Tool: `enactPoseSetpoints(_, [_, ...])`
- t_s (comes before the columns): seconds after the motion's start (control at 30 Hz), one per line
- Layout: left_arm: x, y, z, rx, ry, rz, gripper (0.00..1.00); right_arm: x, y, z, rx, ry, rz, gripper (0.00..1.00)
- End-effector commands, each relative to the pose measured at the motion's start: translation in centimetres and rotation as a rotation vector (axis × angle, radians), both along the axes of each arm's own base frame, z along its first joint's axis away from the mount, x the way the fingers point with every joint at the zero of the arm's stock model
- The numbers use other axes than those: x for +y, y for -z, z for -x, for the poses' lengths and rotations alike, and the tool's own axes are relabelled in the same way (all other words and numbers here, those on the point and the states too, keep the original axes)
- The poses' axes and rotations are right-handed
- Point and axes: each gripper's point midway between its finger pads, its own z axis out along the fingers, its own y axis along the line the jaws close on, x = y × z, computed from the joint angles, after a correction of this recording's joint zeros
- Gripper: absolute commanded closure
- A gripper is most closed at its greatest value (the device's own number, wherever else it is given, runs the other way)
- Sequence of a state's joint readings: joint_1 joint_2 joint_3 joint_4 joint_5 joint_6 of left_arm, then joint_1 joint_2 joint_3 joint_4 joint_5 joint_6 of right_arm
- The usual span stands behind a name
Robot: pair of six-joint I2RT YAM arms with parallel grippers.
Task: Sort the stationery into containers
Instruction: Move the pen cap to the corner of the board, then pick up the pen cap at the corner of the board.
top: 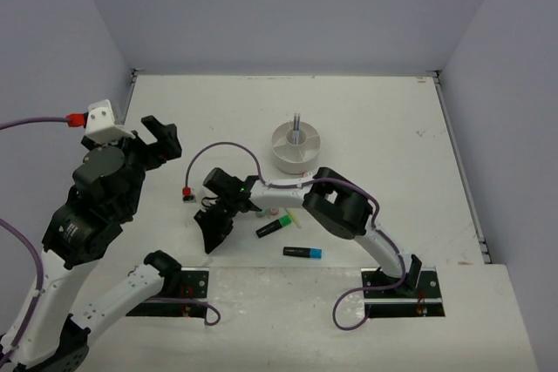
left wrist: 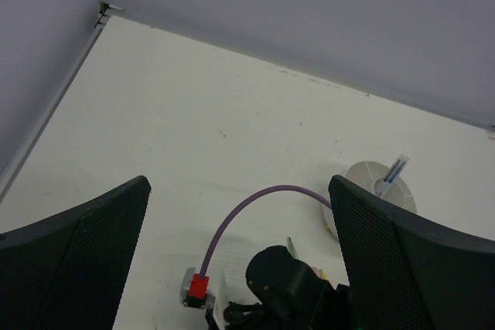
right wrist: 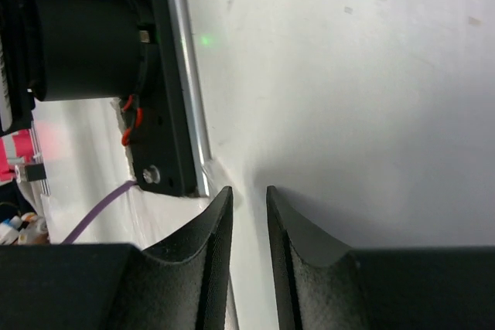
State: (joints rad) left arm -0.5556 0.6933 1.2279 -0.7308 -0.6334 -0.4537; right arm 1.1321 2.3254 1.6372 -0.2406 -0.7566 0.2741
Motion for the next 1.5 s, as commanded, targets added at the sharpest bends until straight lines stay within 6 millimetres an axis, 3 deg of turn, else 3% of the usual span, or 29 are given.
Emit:
enactPoseSetpoints(0.0, [0.3,0.8,-0.4,-0.003,-0.008,-0.050,0.00,-1.5,1.1,-1.4,-0.111,0.048,0.072,0.72])
enactPoseSetpoints(0.17, [0.6,3.2,-0.3,0.025,-0.019,-0.078,0.00,-1.2,-2.0,-3.1,-0.239,0.085,-0.001,0.66])
enactPoseSetpoints(0.33, [1.0,4.4,-0.1,0.025,-0.039,-0.076,0.00,-2.3,-1.9,-4.4,-0.402,0.078,-0.023,0.65])
enactPoseSetpoints(0.43, [1.0,5.4,-0.2,0.015,-0.037,-0.077,0.00,-1.6,-1.7,-4.2,-0.556,0.031,-0.052,0.64])
enactPoseSetpoints(0.6, [1.0,5.5,-0.2,-0.021,-0.039,-0.065,0.00,0.9,-2.7,-2.5,-0.656,-0.028,-0.132,0.64])
enactPoseSetpoints(0.83, [1.4,6.0,0.0,-0.028,-0.074,-0.014,0.00,2.3,-3.3,-1.0,-0.755,-0.100,-0.179,0.63])
enactPoseSetpoints(1.07, [1.8,6.7,0.2,-0.024,-0.095,0.003,0.00,1.6,-3.3,0.0,-0.793,-0.152,-0.178,0.62])
enactPoseSetpoints(1.47, [1.7,7.3,0.1,-0.023,-0.089,-0.004,0.00,1.1,-5.0,3.0,-0.768,-0.253,-0.264,0.64])
